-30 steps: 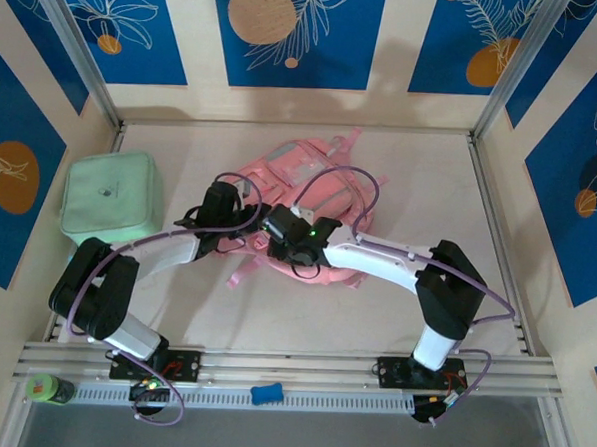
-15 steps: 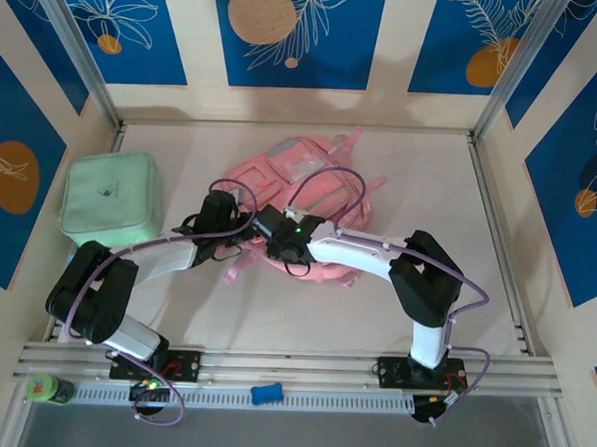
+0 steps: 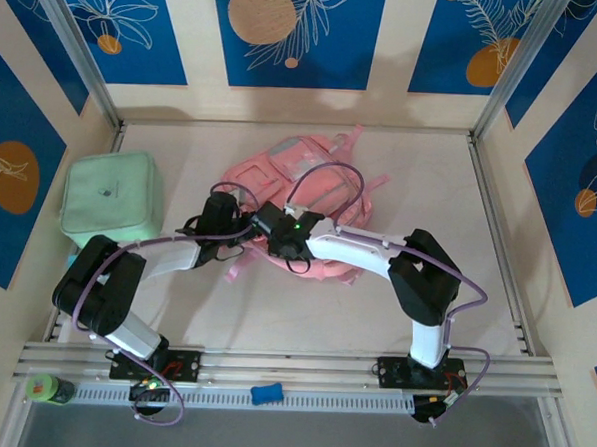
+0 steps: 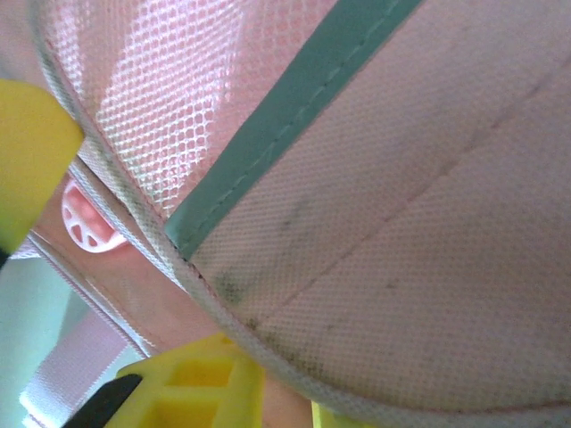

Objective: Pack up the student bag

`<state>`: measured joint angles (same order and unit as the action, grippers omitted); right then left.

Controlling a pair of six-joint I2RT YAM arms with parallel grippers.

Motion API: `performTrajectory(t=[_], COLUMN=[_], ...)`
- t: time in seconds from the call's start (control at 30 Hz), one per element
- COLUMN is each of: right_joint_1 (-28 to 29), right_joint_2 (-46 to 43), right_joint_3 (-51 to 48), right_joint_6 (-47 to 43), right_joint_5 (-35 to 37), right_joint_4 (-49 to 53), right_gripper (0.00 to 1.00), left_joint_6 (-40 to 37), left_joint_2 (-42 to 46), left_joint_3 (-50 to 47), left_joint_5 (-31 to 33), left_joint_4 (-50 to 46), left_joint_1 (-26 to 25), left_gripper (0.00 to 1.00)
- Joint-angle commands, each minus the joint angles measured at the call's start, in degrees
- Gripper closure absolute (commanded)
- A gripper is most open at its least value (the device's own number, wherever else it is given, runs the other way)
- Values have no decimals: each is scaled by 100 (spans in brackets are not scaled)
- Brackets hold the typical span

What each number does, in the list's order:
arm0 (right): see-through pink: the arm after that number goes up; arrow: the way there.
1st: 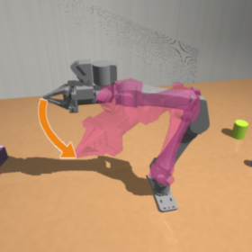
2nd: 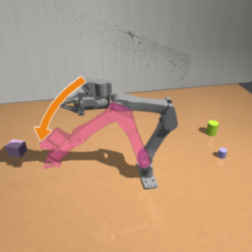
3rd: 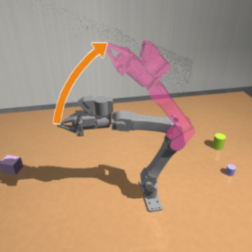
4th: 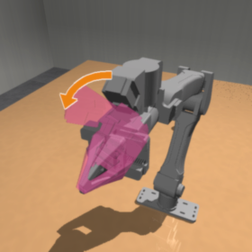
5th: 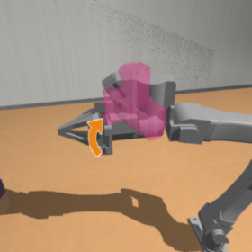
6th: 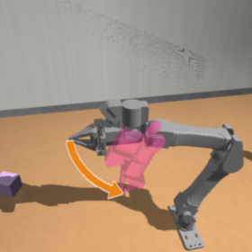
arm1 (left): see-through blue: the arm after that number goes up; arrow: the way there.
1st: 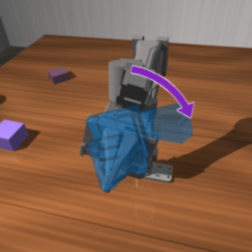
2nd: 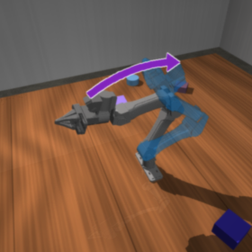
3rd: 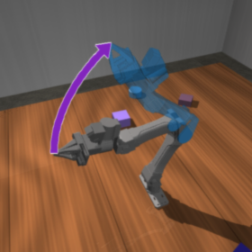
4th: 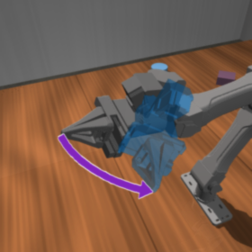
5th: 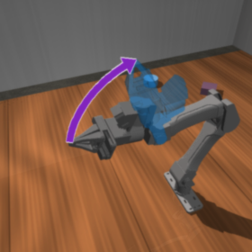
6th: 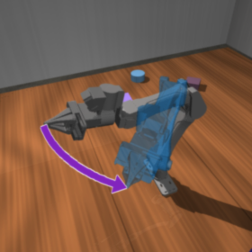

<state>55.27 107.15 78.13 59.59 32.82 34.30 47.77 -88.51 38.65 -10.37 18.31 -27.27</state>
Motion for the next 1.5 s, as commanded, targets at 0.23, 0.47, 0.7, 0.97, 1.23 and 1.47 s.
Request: performTrajectory(t=[0.23, 0.47, 0.7, 0.97, 1.23, 1.47], right_joint_1=[-80, 4, -49, -435, -911, -1082], right_joint_2=[180, -151, -784, -1454, -1572, -1602], right_joint_3=[226, 58, -553, -1388, -1724, -1734], right_joint_6=[-577, -1042, -1356, -2365, -3699, -3931], right_joint_5=[452, 493, 418, -54, -1370, -1807], right_joint_4=[43, 269, 682, 147, -1114, -1376], right_gripper=[88, 98, 98, 100, 92, 84], left_joint_6=[145, 52, -146, -344, -226, -127], left_joint_2=[-225, -449, -494, -310, -252, -212], left_joint_3=[-231, -63, 191, 270, 241, 195], left_joint_5=[184, 550, 859, 894, 762, 629], left_joint_4=[7, -39, -464, -734, -655, -551], left_joint_1=[-22, -11, 33, 78, 56, 21], left_gripper=[58, 59, 59, 60, 60, 61])
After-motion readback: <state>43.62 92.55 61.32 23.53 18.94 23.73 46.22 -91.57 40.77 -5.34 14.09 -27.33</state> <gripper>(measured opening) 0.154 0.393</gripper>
